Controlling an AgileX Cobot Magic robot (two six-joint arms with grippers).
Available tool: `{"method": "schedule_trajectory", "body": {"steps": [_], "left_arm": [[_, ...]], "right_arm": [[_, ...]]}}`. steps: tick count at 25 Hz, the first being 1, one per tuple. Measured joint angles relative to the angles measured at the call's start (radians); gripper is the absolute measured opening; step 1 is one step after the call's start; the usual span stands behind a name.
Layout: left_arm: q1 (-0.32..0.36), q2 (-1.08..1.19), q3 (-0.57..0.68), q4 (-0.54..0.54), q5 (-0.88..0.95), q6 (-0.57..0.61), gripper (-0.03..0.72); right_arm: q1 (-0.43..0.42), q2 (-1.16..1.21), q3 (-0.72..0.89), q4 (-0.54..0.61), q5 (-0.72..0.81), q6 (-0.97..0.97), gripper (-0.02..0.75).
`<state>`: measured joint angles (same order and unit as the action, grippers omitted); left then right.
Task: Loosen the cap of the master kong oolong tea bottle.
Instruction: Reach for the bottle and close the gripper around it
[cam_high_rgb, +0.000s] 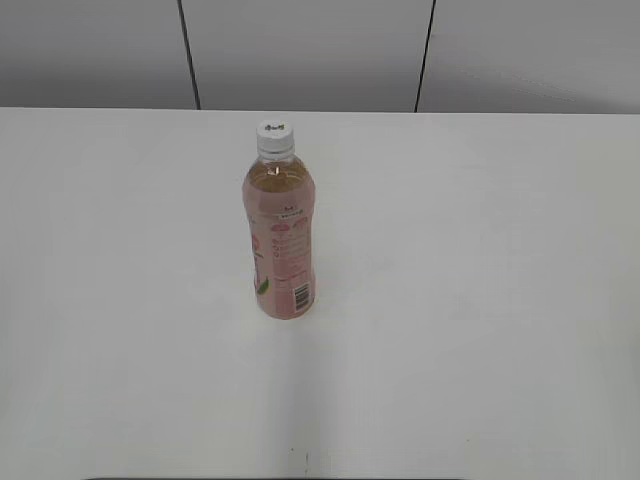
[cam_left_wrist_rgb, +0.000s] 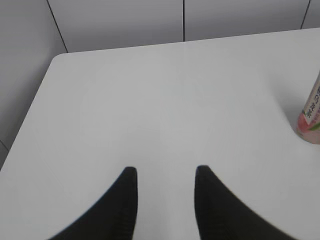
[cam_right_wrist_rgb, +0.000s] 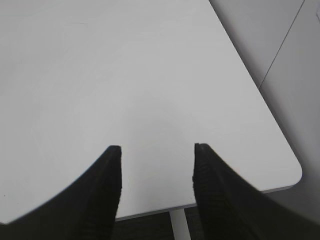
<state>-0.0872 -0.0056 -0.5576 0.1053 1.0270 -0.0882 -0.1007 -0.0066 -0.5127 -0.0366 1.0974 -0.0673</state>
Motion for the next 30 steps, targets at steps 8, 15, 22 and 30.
{"method": "schedule_trajectory", "body": {"steps": [8,15,22,30], "left_arm": [[0.0,0.0,-0.012,-0.092,-0.028,0.051,0.242],[0.0,0.074,0.009,-0.366,-0.256,0.274,0.242],[0.0,0.204,0.143,-0.635,-0.454,0.536,0.265],[0.0,0.242,0.159,-0.682,-0.502,0.58,0.274]], "right_arm": [[0.0,0.0,0.0,0.0,0.0,0.0,0.358],[0.0,0.0,0.0,0.0,0.0,0.0,0.358],[0.0,0.0,0.0,0.0,0.0,0.0,0.358],[0.0,0.0,0.0,0.0,0.0,0.0,0.357]]}}
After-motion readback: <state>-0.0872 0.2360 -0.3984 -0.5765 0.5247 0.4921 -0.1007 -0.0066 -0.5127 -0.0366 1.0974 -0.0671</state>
